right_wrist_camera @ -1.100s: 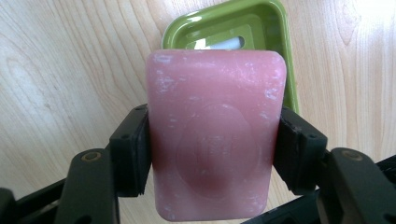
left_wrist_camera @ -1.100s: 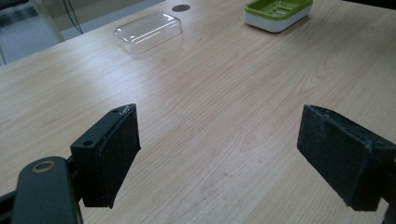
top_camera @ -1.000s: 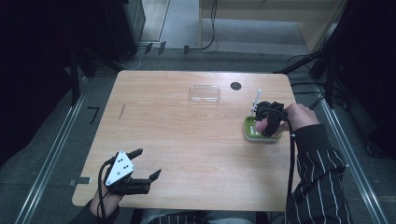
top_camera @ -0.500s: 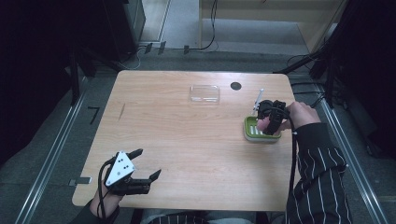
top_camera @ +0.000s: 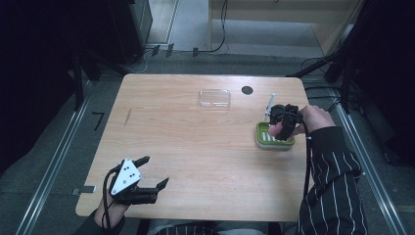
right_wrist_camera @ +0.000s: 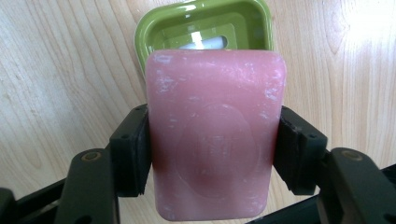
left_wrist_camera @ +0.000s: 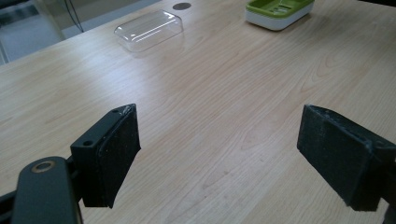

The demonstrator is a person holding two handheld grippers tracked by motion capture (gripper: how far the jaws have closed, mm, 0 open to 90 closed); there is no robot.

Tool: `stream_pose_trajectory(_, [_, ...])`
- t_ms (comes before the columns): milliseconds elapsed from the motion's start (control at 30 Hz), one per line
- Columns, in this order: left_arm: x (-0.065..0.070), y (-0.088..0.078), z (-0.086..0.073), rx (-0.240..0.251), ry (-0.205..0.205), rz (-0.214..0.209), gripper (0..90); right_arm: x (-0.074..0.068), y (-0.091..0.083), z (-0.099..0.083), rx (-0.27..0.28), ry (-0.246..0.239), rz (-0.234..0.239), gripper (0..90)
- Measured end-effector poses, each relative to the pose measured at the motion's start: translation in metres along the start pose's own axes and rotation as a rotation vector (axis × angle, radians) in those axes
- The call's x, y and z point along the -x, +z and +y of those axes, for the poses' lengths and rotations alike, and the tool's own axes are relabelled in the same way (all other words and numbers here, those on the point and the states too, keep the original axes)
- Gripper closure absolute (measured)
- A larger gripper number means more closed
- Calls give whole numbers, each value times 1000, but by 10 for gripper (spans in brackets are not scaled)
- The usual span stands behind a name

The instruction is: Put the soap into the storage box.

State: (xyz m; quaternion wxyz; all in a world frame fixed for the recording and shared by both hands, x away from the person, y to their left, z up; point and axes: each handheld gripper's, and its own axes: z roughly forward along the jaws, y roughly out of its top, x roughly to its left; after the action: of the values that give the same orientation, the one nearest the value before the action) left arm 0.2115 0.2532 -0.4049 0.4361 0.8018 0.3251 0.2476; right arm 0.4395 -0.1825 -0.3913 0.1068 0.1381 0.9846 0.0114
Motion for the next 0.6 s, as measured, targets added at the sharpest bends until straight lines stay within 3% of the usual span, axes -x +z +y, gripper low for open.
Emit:
stream_pose_trajectory(300, [0, 0, 0, -4, 3, -1, 140, 1, 4, 2, 9, -43, 10, 381])
stream_pose_trajectory(600, [0, -1, 0, -7, 2, 0, 140, 5, 11, 2, 0, -53, 25, 381])
